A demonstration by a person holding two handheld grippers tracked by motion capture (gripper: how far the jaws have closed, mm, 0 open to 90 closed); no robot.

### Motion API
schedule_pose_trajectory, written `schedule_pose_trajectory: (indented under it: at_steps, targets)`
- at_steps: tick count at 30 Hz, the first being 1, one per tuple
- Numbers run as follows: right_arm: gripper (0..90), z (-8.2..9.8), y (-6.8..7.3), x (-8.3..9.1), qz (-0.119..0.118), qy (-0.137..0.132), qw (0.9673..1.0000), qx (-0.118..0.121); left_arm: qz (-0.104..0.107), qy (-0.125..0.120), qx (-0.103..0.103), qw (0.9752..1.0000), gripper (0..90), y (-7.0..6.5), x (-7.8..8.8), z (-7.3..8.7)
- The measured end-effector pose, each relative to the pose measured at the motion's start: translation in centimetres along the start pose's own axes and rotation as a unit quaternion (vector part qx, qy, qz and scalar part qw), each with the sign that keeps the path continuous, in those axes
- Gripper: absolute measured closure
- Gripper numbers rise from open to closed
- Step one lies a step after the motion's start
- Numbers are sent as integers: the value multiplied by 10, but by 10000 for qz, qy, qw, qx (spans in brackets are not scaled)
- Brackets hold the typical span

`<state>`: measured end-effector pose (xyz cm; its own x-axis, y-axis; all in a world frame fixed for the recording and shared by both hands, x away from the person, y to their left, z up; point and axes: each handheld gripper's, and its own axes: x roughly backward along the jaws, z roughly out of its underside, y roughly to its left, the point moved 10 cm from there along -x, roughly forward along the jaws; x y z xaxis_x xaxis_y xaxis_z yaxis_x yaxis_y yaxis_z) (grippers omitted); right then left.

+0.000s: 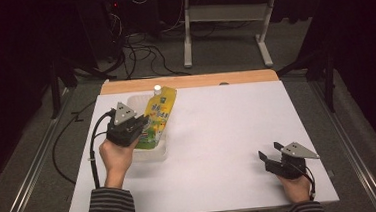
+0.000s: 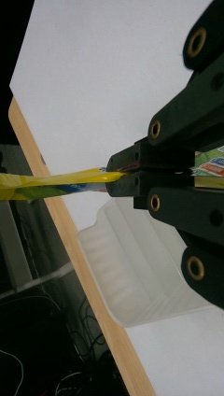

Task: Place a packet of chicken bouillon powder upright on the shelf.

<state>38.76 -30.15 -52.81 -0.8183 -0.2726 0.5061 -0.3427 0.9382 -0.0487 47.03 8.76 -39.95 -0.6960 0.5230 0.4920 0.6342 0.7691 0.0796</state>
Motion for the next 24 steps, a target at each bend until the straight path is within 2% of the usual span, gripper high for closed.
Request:
schedule_pose_trajectory:
  at_steps: [4, 7, 8, 10, 11, 12, 13, 16, 17, 19, 22, 23, 24]
  targets:
    - [322, 0, 0, 0, -10, 22, 10000, -25, 33, -59, -43, 10000, 888, -4, -6, 1]
    - [322, 1, 0, 0, -14, 34, 10000, -45, 72, -119, 15, 9999, 887, -3, -6, 4]
    - [322, 1, 0, 0, -20, 38, 10000, -26, 132, -67, 33, 9999, 886, -2, -5, 9]
    - [322, 0, 0, 0, -24, 33, 10000, -11, 126, -26, 30, 9999, 886, -1, -4, 12]
    - [323, 0, 1, 0, -21, 30, 10000, -5, 246, -6, 157, 9996, 884, 2, -1, 15]
    - [323, 0, 1, 0, -21, 30, 10000, -5, 246, -6, 157, 9996, 884, 2, -1, 15]
    - [322, 0, 1, 0, -18, 26, 10000, -5, 175, 83, 137, 9997, 884, 5, 0, 18]
    - [322, 0, 1, 0, -6, 39, 10000, -5, 188, 193, 117, 9996, 884, 6, 1, 20]
    - [321, 0, 0, 0, -3, 14, 10000, -3, 173, 311, 137, 9993, 882, 7, 2, 23]
    - [322, 0, 0, 0, 0, 5, 10000, -10, 174, 350, 124, 9992, 881, 7, 3, 25]
    - [322, 0, 1, 0, 4, 5, 10000, -24, 172, 487, 217, 9984, 880, 10, 6, 30]
    - [321, 0, 1, 0, 13, 3, 10000, -19, 165, 604, 286, 9976, 879, 14, 8, 34]
    - [321, 0, 1, 0, 13, 3, 10000, -19, 165, 604, 286, 9976, 878, 14, 8, 34]
